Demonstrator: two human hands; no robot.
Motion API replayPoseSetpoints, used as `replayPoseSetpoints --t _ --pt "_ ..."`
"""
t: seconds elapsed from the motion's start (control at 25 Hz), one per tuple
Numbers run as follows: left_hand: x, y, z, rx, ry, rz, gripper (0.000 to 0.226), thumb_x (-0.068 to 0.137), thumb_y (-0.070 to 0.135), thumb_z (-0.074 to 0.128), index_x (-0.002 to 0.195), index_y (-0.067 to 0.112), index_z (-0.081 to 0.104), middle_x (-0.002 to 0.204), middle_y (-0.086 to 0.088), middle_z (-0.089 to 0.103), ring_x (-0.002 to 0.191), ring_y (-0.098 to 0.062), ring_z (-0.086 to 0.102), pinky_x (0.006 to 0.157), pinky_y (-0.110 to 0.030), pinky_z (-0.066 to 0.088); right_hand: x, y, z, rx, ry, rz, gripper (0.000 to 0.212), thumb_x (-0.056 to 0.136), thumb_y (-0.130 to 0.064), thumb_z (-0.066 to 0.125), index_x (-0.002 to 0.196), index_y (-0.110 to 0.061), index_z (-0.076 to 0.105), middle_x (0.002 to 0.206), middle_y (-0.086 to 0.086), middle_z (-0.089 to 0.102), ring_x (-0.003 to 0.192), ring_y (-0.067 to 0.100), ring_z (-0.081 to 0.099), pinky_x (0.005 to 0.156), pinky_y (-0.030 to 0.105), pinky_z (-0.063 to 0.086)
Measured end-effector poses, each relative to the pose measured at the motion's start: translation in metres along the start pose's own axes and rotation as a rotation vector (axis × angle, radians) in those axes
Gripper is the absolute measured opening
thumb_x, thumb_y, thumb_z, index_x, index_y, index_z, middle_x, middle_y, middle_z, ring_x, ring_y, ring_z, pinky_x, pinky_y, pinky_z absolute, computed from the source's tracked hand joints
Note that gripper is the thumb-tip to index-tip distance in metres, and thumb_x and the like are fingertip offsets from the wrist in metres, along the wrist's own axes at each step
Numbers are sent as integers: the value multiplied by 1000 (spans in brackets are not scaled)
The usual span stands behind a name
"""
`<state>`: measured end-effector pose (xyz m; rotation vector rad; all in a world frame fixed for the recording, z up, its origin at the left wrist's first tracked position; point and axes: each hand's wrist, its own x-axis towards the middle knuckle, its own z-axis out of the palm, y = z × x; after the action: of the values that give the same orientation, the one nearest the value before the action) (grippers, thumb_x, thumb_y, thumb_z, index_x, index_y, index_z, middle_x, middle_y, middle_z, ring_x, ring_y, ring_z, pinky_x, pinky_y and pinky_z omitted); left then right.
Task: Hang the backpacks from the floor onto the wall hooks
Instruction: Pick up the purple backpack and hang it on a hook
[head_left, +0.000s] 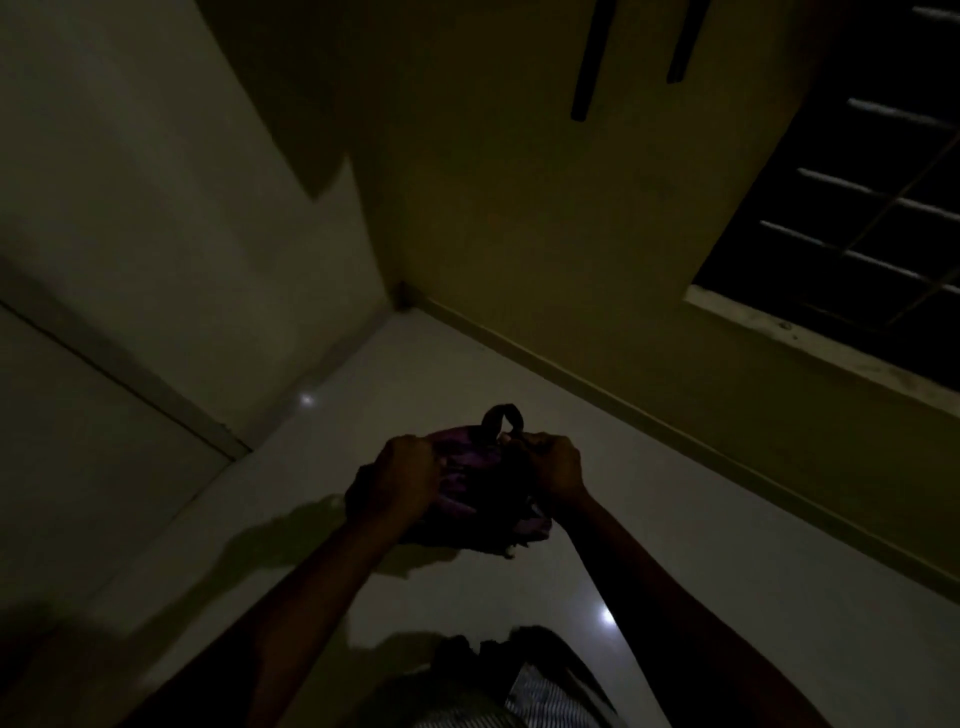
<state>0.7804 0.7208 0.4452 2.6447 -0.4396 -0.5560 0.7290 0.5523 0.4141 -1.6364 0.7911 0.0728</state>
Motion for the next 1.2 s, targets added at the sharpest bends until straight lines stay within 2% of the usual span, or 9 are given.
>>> replayPoseSetpoints --t 0.2,0.28,0.44,0.52,0.68,0.8,0.92,1.04,1.2 --pt "63 23 -9 -260 172 64 35 89 21 56 120 5 58 120 -9 61 109 -25 60 90 -28 46 79 -28 20 -164 -103 -75 30 87 -16 64 97 11 69 103 22 69 99 26 63 57 2 36" --pt "99 31 -20 -444 142 -34 42 86 21 63 125 7 54 116 -5 63 106 -21 60 87 -25 45 101 -52 17 -229 -127 -153 28 89 -15 62 99 10 69 108 24 69 103 31 63 59 -1 33" --pt "175 55 -59 -727 144 -52 7 81 17 69 87 15 70 73 5 67 77 -12 62 74 -26 48 162 -124 -9 -125 -117 -276 23 82 -10 69 88 12 71 101 27 70 74 13 60 62 6 41" --pt "206 68 -81 -794 223 -13 17 81 13 68 69 25 71 59 18 68 62 2 62 65 -18 50 185 -163 -23 -98 -113 -307 23 80 -12 71 91 9 72 93 18 71 75 11 59 55 3 41" --pt "245 106 -141 -875 296 102 18 82 8 65 78 26 67 46 32 61 49 16 57 52 -2 45 209 -237 -40 -52 -98 -399 19 79 -16 72 92 -3 75 75 2 68 62 2 59 49 7 41" --pt "269 124 -172 -848 393 181 9 83 13 65 89 14 72 66 16 71 60 8 62 61 -15 51 215 -273 -46 20 -119 -433 12 81 -11 69 89 -3 74 64 -3 64 51 0 57 50 17 42" --pt "320 138 -240 -719 467 353 25 84 23 63 98 3 72 97 -13 74 89 -22 69 78 -37 55 232 -348 -44 39 -74 -556 15 86 -11 63 81 0 72 53 -10 61 46 -1 54 45 16 38" --pt "343 155 -303 -683 534 491 31 86 23 61 106 1 68 108 -15 71 101 -25 66 84 -35 53 236 -410 -40 55 10 -666 30 90 -7 57 60 -13 61 36 -16 55 35 -7 48 39 7 33" --pt "366 176 -381 -691 612 664 34 84 23 63 109 1 66 111 -16 70 104 -24 65 87 -32 53 242 -483 -32 155 171 -725 21 87 -17 62 68 -11 69 42 -10 59 39 -4 50 43 17 38"
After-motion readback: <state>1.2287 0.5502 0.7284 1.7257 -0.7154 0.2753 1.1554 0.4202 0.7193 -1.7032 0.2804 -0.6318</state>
